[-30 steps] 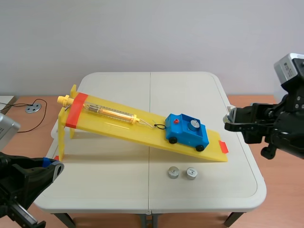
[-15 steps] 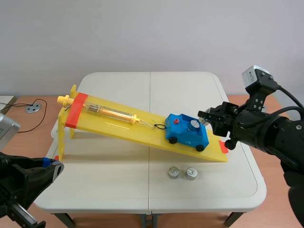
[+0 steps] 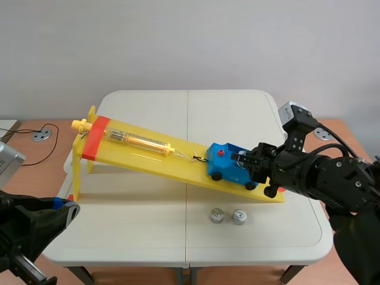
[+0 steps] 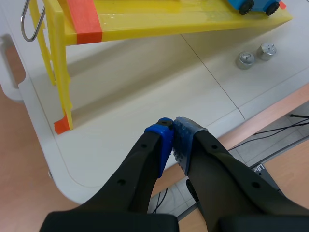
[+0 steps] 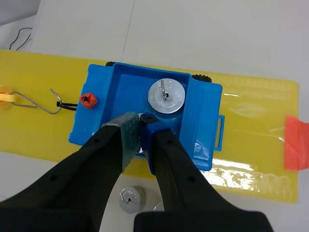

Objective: Place the four metal weights on the blue cart on the ramp.

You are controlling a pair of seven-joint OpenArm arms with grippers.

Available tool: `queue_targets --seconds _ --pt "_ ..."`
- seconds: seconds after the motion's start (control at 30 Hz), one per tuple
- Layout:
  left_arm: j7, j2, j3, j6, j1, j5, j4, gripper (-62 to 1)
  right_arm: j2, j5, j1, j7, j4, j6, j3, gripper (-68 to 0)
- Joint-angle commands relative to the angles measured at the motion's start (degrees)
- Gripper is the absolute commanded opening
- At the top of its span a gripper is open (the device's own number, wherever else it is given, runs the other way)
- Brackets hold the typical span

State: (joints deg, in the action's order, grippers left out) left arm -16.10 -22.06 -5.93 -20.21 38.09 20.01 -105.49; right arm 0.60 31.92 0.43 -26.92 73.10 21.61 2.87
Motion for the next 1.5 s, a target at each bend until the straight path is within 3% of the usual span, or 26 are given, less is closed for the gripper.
queue_targets --seconds 0.0,0.17,0.33,0.6,1.0,1.17,1.3,1.47 --pt "5.53 0.28 -0.94 -1.03 -0.5 4.24 -3.61 -55.8 0.5 3.19 5.27 9.16 5.03 0.87 -0.31 -65.0" --pt "5.53 0.28 -0.94 -1.03 -0.5 4.24 -3.61 -55.8 1.11 2.99 5.29 9.22 5.14 1.09 -0.13 -50.2" --pt "5.53 0.28 -0.94 -1.03 -0.5 4.24 -3.61 -55.8 1.62 2.86 4.0 8.15 7.37 5.46 3.08 -44.0" --pt "5.53 0.28 -0.94 -1.03 -0.5 4.24 -3.61 -55.8 8.2 3.28 -4.2 7.45 18.88 8.46 6.25 -43.9" --pt "5.53 0.28 -0.94 -1.03 -0.5 4.24 -3.61 -55.8 20.63 3.21 -17.51 4.28 36.2 8.92 7.13 -43.9" --pt "5.53 0.28 -0.94 -1.03 -0.5 4.24 -3.61 -55.8 23.82 3.19 -21.35 3.54 38.64 8.92 7.19 -43.9" --pt "5.51 0.28 -0.94 -1.03 -0.5 4.24 -3.61 -55.8 23.98 2.58 -22.56 3.02 38.6 8.94 6.6 -43.9" --pt "5.53 0.28 -0.94 -1.03 -0.5 4.24 -3.61 -55.8 23.65 -2.29 -22.18 5.57 36.94 8.81 2.34 -44.0"
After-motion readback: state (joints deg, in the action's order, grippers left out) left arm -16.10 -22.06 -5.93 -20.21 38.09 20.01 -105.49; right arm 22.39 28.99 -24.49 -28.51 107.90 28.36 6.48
